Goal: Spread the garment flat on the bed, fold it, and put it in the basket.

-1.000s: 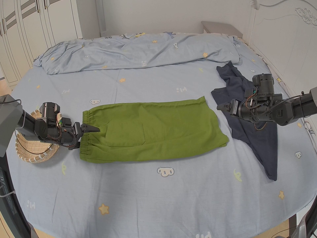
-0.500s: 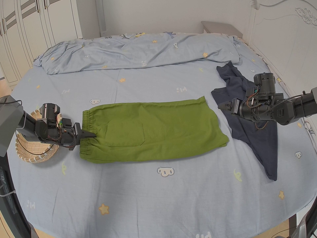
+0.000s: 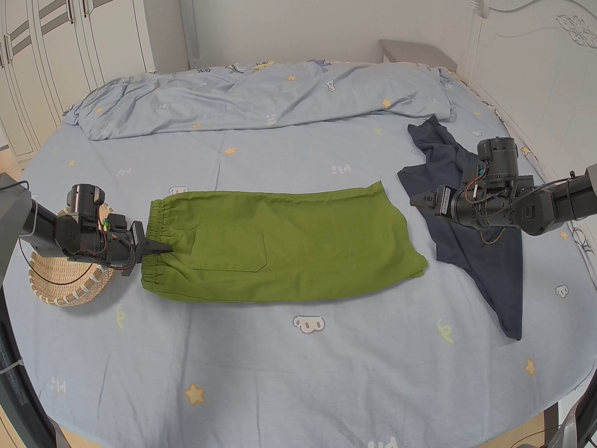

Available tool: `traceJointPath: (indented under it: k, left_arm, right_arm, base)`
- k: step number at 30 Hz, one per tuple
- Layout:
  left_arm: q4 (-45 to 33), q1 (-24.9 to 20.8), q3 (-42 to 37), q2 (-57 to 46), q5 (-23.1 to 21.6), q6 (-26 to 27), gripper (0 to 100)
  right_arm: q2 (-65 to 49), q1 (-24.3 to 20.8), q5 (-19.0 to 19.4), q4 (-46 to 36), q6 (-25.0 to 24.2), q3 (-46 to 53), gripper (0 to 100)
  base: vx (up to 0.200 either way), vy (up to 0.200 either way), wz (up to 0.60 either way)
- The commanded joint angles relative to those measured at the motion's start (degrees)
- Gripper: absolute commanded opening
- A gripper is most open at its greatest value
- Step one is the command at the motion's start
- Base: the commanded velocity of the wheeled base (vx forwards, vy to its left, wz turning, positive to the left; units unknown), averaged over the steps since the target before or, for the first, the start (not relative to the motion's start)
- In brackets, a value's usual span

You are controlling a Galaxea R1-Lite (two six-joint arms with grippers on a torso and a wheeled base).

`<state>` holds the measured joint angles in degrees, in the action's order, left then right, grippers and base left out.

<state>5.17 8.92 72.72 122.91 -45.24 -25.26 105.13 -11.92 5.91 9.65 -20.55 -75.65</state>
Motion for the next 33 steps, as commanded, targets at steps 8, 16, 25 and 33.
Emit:
traceJointPath:
  k: [8, 16, 25, 33]
  left_arm:
    - [-7.0, 1.2, 4.5, -2.5, 0.1, 0.6, 0]
    - [-7.2, 1.2, 4.5, -2.3, 0.2, 1.5, 0]
    - [-7.2, 1.0, 4.1, -2.3, 0.2, 1.9, 0]
    - [-7.2, 1.0, 4.1, -2.4, 0.2, 2.0, 0]
  right_arm:
    - [6.2, 6.0, 16.6, -16.5, -3.4, -13.0, 100]
    - [11.9, 6.6, 22.3, -17.3, -3.3, -15.8, 100]
    - [16.3, 5.5, 26.8, -22.6, -3.3, -19.0, 100]
    - [17.7, 4.3, 27.8, -23.4, -3.2, -18.7, 100]
  base:
    - [0.000, 0.000, 0.00]
    - [0.000, 0.000, 0.00]
    - [0.000, 0.000, 0.00]
    - [0.000, 0.000, 0.00]
